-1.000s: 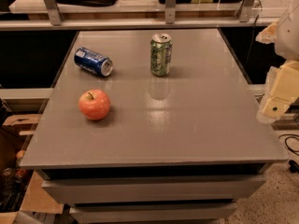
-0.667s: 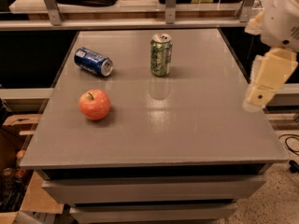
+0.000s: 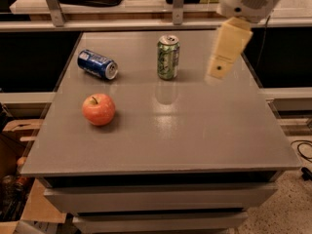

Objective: Pick pepsi can

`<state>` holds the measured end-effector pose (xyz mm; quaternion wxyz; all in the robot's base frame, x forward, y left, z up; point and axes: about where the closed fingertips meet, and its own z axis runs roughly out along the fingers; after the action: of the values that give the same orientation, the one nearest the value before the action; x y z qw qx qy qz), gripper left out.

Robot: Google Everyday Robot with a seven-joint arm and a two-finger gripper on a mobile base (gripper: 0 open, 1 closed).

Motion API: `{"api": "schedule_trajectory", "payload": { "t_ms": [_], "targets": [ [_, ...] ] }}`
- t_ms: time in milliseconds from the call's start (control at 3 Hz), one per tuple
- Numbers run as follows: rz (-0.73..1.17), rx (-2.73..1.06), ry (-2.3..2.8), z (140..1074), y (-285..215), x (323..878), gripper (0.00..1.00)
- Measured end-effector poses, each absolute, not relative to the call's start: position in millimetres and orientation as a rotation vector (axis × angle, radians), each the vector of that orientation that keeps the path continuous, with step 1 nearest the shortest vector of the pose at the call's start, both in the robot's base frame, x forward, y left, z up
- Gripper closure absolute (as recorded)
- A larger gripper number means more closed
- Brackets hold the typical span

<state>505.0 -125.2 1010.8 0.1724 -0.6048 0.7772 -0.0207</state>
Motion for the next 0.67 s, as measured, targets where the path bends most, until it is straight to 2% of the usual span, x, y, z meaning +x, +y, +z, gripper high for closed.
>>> {"api": "schedule_trajectory", "payload": {
  "t_ms": [667],
  "targets": [
    [0.081, -1.612, 2.196, 1020, -35, 559, 0.0]
  ]
}}
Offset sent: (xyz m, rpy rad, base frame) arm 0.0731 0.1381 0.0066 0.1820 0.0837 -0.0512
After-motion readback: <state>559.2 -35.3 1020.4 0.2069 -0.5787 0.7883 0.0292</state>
